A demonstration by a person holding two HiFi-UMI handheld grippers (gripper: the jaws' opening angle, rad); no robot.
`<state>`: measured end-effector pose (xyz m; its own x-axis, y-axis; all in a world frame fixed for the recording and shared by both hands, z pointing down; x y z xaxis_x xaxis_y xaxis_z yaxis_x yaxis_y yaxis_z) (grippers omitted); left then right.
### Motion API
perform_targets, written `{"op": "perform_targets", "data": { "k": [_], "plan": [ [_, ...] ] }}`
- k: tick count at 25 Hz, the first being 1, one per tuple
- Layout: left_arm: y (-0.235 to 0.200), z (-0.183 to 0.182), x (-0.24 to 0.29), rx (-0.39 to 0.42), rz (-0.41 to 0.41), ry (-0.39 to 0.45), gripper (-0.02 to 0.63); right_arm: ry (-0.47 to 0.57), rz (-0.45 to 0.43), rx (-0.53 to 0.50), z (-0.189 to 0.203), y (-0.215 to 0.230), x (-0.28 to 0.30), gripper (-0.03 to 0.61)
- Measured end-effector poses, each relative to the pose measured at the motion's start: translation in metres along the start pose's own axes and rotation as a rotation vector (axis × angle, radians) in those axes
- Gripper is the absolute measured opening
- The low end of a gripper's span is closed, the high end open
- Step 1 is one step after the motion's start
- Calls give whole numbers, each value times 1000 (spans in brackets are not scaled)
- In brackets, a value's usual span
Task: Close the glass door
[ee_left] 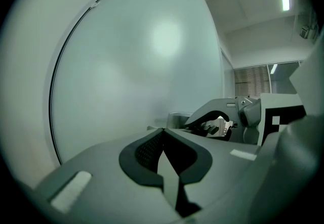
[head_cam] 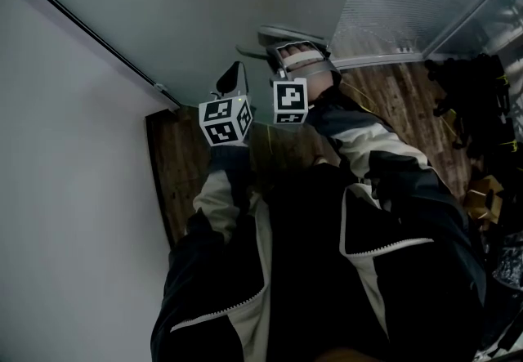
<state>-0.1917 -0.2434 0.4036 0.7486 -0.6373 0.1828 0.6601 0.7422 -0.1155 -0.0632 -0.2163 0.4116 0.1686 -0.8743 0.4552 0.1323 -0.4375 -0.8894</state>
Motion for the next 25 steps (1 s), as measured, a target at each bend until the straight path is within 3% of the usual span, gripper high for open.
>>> {"op": "perform_targets", "data": {
  "k": [13,25],
  "plan": [
    [8,-3,5,16,26,14,5,-26,36,-25,19,3,27,133],
    [12,-15,48,28,9,6,5,-13,44,-33,54,25,69,135]
  ]
}}
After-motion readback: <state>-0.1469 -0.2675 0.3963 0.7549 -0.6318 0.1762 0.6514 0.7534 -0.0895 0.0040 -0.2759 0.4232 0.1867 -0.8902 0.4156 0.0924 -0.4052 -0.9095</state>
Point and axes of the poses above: the fingertips, and each gripper's own axes: x forward along the fingers, y to its right, z out of its underside, the point moved 10 cm from there along -x, backward along the fingers, and after that the axes turned 2 degrees about -y, right-handed, at the moved point
